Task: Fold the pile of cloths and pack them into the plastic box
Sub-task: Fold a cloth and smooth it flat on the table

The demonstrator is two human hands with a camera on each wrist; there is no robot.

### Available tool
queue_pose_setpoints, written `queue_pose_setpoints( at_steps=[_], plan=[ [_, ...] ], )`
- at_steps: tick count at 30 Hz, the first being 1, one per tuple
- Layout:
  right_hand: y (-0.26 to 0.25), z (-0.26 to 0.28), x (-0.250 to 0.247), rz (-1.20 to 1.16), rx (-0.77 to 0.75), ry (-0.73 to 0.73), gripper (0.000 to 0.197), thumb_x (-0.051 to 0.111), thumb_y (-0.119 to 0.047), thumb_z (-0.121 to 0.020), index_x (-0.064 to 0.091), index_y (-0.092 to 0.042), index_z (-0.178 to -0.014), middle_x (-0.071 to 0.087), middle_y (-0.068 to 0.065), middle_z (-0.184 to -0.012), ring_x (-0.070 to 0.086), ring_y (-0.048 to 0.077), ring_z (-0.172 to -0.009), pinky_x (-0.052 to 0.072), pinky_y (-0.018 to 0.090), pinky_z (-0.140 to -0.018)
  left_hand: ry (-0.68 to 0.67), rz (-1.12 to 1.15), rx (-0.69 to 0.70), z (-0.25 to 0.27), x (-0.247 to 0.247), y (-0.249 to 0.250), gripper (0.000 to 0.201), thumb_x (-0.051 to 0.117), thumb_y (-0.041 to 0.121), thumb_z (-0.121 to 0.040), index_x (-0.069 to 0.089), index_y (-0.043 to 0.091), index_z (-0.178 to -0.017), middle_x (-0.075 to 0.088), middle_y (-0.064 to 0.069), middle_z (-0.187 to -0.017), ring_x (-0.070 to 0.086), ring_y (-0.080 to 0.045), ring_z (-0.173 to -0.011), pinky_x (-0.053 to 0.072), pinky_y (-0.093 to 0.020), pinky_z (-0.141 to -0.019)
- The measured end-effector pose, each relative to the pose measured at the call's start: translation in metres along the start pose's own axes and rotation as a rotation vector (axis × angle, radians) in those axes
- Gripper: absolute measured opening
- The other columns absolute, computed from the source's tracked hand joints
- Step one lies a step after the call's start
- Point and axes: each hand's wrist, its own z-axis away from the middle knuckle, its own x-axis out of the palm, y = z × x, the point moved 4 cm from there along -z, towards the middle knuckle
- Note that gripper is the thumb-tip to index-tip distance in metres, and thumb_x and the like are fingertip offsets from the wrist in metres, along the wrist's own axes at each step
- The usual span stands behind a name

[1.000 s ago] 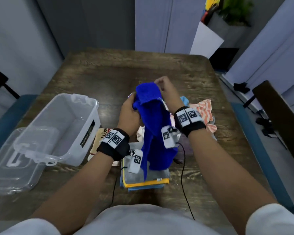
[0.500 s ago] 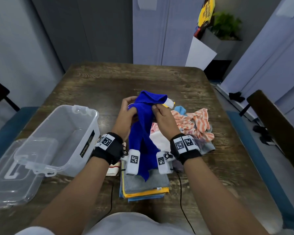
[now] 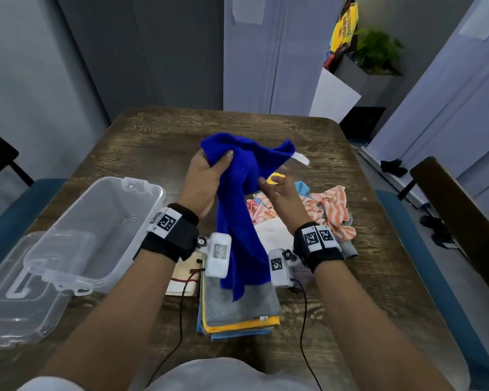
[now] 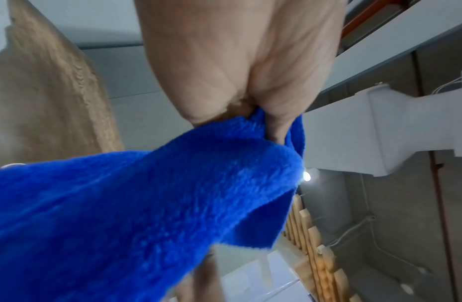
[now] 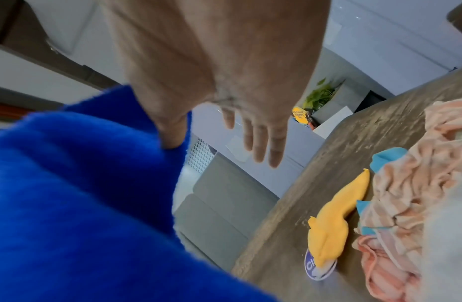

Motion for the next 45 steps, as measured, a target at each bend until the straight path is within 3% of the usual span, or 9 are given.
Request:
queue_pose_setpoints(
  at_steps=[5, 9, 12, 21, 27, 31, 36, 42, 45],
  plan=[
    [-0.001, 0.010, 0.017, -0.250, 0.066, -0.176, 0.058, 0.075, -0.035, -0.089, 0.051, -0.014, -0.137, 0.064, 0.004, -0.135, 0.060, 0.020, -0.125, 0.042, 0.048, -0.111, -0.167, -0.040, -0.019, -0.005, 0.006, 0.023, 0.017, 0.053, 0.009, -0.101, 0.061, 0.014, -0.115, 0.071, -0.002, -0.110, 0.066, -0.018, -0.107, 0.054, -0.035, -0.094],
    [-0.025, 0.007, 0.006, -0.558, 0.027, -0.139, 0.024, 0.065, -0.009, -0.094, 0.062, -0.011, -0.117, 0.074, 0.003, -0.113, 0.068, 0.022, -0.109, 0.055, 0.037, -0.094, -0.095, -0.056, -0.045, -0.008, -0.016, 0.028, 0.024, 0.050, 0.011, -0.103, 0.056, 0.004, -0.126, 0.070, -0.005, -0.113, 0.066, -0.018, -0.106, 0.053, -0.032, -0.090],
    [-0.042, 0.003, -0.007, -0.731, 0.023, -0.094, 0.034, 0.064, -0.003, -0.088, 0.059, -0.009, -0.121, 0.071, 0.006, -0.115, 0.067, 0.024, -0.107, 0.057, 0.035, -0.086, -0.040, -0.123, -0.039, -0.015, -0.031, 0.025, 0.024, 0.051, 0.020, -0.104, 0.060, 0.013, -0.125, 0.068, -0.007, -0.120, 0.063, -0.022, -0.113, 0.051, -0.040, -0.099],
    [-0.072, -0.002, -0.016, -0.489, -0.123, -0.032, 0.025, 0.069, -0.012, -0.092, 0.063, -0.010, -0.116, 0.071, 0.007, -0.116, 0.068, 0.025, -0.109, 0.055, 0.039, -0.091, 0.150, -0.278, 0.064, -0.024, -0.030, 0.033, 0.022, 0.055, 0.039, -0.100, 0.067, 0.026, -0.113, 0.071, -0.002, -0.113, 0.065, -0.025, -0.110, 0.049, -0.053, -0.102],
    [-0.082, -0.010, -0.032, -0.481, -0.238, -0.054, 0.022, 0.069, -0.007, -0.093, 0.053, -0.018, -0.083, 0.059, 0.008, -0.094, 0.059, 0.021, -0.092, 0.049, 0.035, -0.084, 0.168, -0.127, 0.078, -0.030, -0.034, 0.050, 0.017, 0.055, 0.030, -0.103, 0.065, 0.020, -0.112, 0.070, -0.002, -0.110, 0.066, -0.016, -0.102, 0.055, -0.034, -0.092],
    [-0.064, -0.018, -0.031, -0.393, -0.146, 0.008, 0.036, 0.074, -0.013, -0.089, 0.045, -0.024, -0.071, 0.049, -0.001, -0.076, 0.046, 0.016, -0.073, 0.043, 0.030, -0.072, 0.119, 0.072, -0.179, -0.032, -0.045, 0.013, 0.061, 0.067, 0.050, -0.092, 0.053, 0.009, -0.135, 0.066, -0.010, -0.131, 0.064, -0.024, -0.120, 0.052, -0.045, -0.100],
    [-0.020, -0.023, -0.026, -0.314, 0.078, 0.017, 0.018, 0.067, 0.002, -0.090, 0.059, -0.014, -0.092, 0.062, 0.009, -0.093, 0.058, 0.022, -0.085, 0.050, 0.032, -0.077, -0.028, -0.226, -0.521, 0.000, -0.049, -0.050, 0.041, 0.064, 0.007, -0.096, 0.051, 0.002, -0.135, 0.063, -0.019, -0.130, 0.062, -0.032, -0.119, 0.051, -0.046, -0.101],
    [-0.012, -0.016, -0.025, -0.303, 0.133, -0.105, 0.038, 0.050, 0.017, -0.090, 0.065, -0.011, -0.110, 0.072, 0.013, -0.108, 0.068, 0.024, -0.099, 0.056, 0.031, -0.082, 0.198, -0.119, -0.393, -0.015, -0.065, -0.044, 0.029, 0.057, 0.005, -0.099, 0.052, 0.007, -0.128, 0.063, -0.019, -0.124, 0.062, -0.029, -0.109, 0.053, -0.042, -0.097],
    [-0.020, -0.014, -0.020, -0.278, 0.085, -0.158, 0.039, 0.047, 0.019, -0.090, 0.064, -0.009, -0.112, 0.071, 0.016, -0.115, 0.068, 0.026, -0.104, 0.056, 0.032, -0.084, 0.275, -0.484, -0.419, -0.019, -0.085, -0.057, 0.057, 0.059, 0.002, -0.093, 0.035, 0.015, -0.143, 0.057, -0.015, -0.130, 0.060, -0.032, -0.115, 0.048, -0.050, -0.103]
  ],
)
